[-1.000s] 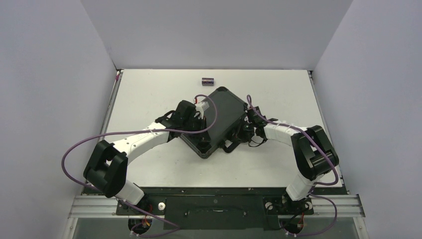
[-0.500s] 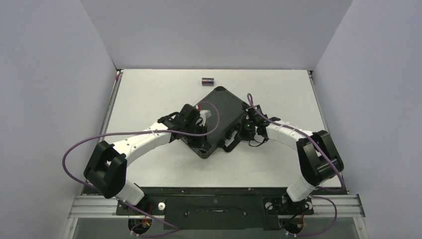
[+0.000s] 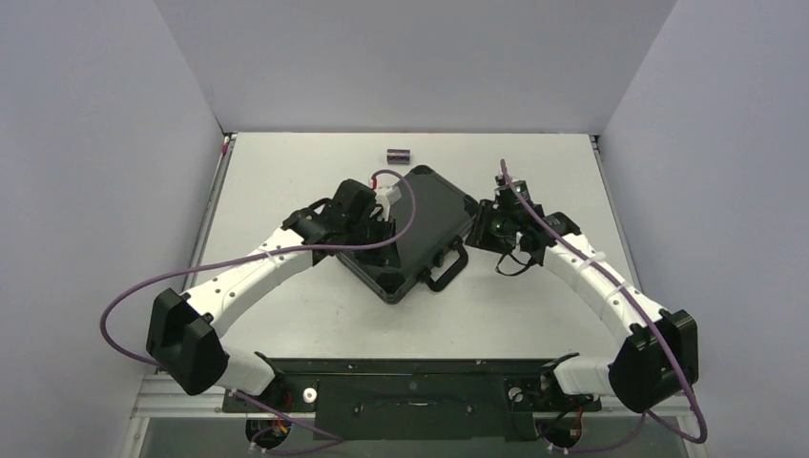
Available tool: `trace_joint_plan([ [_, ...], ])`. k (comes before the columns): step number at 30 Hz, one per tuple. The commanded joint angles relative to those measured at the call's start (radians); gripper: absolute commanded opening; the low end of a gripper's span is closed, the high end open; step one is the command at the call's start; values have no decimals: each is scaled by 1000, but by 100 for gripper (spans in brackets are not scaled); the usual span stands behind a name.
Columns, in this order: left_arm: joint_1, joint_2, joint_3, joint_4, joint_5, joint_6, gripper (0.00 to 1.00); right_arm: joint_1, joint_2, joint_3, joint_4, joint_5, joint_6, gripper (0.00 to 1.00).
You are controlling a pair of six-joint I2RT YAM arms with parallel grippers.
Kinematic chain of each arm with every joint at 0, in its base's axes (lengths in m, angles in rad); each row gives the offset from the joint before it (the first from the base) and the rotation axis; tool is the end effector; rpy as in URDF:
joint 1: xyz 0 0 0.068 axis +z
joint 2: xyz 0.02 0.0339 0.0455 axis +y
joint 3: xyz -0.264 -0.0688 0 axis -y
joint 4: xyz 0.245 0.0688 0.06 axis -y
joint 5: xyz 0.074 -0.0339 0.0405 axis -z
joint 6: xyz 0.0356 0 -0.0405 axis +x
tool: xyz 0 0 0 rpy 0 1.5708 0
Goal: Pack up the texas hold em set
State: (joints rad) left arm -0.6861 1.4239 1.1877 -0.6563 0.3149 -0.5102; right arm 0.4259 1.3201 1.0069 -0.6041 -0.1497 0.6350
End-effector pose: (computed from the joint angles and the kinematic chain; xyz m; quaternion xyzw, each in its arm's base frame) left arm 0.2261 -0.1994 0.2917 0.1338 0.9232 -0.3072 0.1883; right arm 0.2459 0.1174 0.2641 0.0747 0.9418 0.2230 0.2402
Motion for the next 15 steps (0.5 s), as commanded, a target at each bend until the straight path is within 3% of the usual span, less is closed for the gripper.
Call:
trace_joint_plan([
  [1, 8, -60, 102, -44, -53, 41, 16, -3, -77, 122, -85, 59, -60, 40],
  [3, 14, -74, 135, -54, -74, 51, 19, -3, -96, 162, -101, 64, -64, 49],
  [6, 25, -92, 195, -74, -117, 66, 38, -3, -126, 214, -112, 67, -68, 61],
  [9, 29, -138, 214, -59, -175, 85, 55, -2, -164, 251, -113, 69, -69, 67],
  [11, 33, -177, 197, -16, -206, 98, 71, -1, -185, 286, -111, 65, -73, 69],
  [12, 35, -194, 171, 23, -217, 106, 91, 0, -205, 287, -93, 61, -81, 70],
  [13, 36, -228, 155, 45, -239, 113, 97, 1, -217, 281, -80, 52, -84, 70],
  [15, 38, -280, 108, 113, -278, 120, 97, 2, -258, 258, -31, 50, -89, 70],
])
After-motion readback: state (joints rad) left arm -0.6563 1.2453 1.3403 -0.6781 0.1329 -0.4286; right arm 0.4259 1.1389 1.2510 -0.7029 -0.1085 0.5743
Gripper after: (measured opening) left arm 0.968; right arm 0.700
